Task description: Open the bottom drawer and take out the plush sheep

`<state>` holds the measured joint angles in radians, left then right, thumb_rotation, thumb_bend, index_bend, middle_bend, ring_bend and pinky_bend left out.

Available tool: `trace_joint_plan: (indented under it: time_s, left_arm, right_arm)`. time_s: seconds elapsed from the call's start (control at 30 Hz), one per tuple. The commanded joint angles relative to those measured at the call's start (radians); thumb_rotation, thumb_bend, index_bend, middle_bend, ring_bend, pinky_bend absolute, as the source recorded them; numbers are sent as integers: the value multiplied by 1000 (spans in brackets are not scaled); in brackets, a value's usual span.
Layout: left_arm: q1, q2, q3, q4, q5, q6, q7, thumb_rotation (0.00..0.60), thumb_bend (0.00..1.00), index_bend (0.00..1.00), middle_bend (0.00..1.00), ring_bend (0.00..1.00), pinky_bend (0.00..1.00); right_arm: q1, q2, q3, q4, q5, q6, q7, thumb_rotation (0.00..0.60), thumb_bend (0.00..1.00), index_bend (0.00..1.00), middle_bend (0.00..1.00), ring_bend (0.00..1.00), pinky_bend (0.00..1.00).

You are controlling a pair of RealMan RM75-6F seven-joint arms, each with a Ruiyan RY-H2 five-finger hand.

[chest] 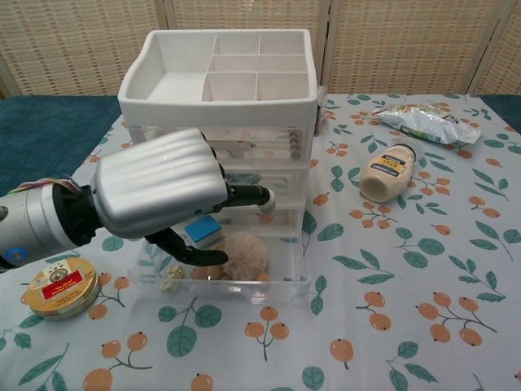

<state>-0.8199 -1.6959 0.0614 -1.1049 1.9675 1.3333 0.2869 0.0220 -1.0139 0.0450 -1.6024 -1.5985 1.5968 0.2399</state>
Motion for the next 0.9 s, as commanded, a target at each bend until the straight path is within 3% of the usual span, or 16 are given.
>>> trace_joint_plan:
  time_s: [0.03, 0.9]
  left_arm:
    - [-16, -9, -2, 34, 19, -6, 29, 600, 215, 324, 1000, 1000, 1000]
    - [-63, -44, 44, 180, 25, -89, 56, 600, 215, 294, 1000, 1000, 1000]
  right_arm:
    - [-1, 1, 0, -1, 1, 0, -1, 600, 372, 117, 242, 177, 252]
    - [0, 2, 1, -7, 8, -10, -9, 600, 372, 117, 242, 177, 252]
